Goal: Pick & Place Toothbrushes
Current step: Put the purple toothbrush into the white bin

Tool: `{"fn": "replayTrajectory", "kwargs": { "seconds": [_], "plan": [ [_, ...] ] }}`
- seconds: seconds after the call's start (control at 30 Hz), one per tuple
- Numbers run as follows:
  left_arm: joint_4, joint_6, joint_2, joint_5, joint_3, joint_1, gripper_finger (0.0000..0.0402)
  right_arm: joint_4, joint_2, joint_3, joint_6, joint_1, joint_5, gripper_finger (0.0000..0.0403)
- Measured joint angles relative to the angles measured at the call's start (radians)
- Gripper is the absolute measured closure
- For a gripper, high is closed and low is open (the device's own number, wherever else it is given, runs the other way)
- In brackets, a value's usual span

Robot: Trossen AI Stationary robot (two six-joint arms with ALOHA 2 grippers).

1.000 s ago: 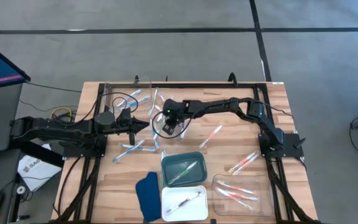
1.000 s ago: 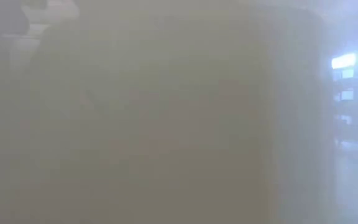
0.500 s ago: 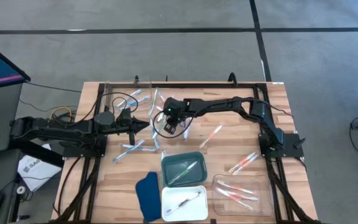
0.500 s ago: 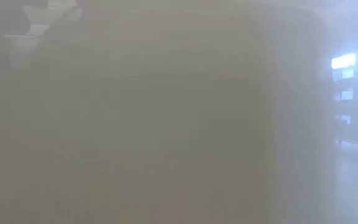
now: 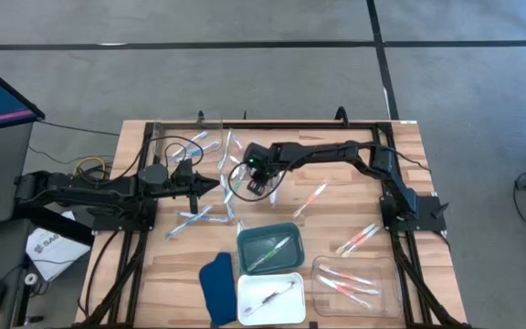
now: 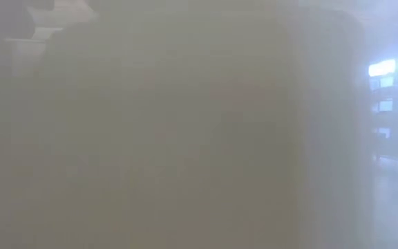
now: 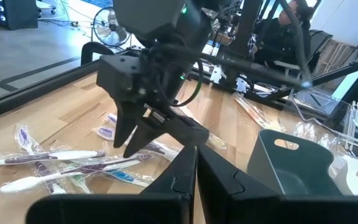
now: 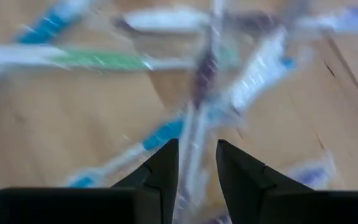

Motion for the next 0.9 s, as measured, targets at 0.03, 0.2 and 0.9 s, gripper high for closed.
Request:
{"fn": "replayTrajectory", "kwargs": {
  "seconds": [0.03, 0.2, 0.9],
  "plan": [
    [0.000, 0.000, 0.000, 0.000, 0.000, 0.000, 0.0394, -0.016, 0.000, 0.000, 0.012, -0.004, 0.013, 0.0300],
    [0.000, 0.000, 0.000, 0.000, 0.000, 0.000, 0.0394, -0.022, 0.000, 0.000, 0.018, -0.009, 0.012, 0.0300],
    [0.002, -0.006, 0.001, 0.000, 0.000, -0.002, 0.0394, 0.008, 0.055, 0.001, -0.009, -0.013, -0.046, 0.0300]
  ]
}}
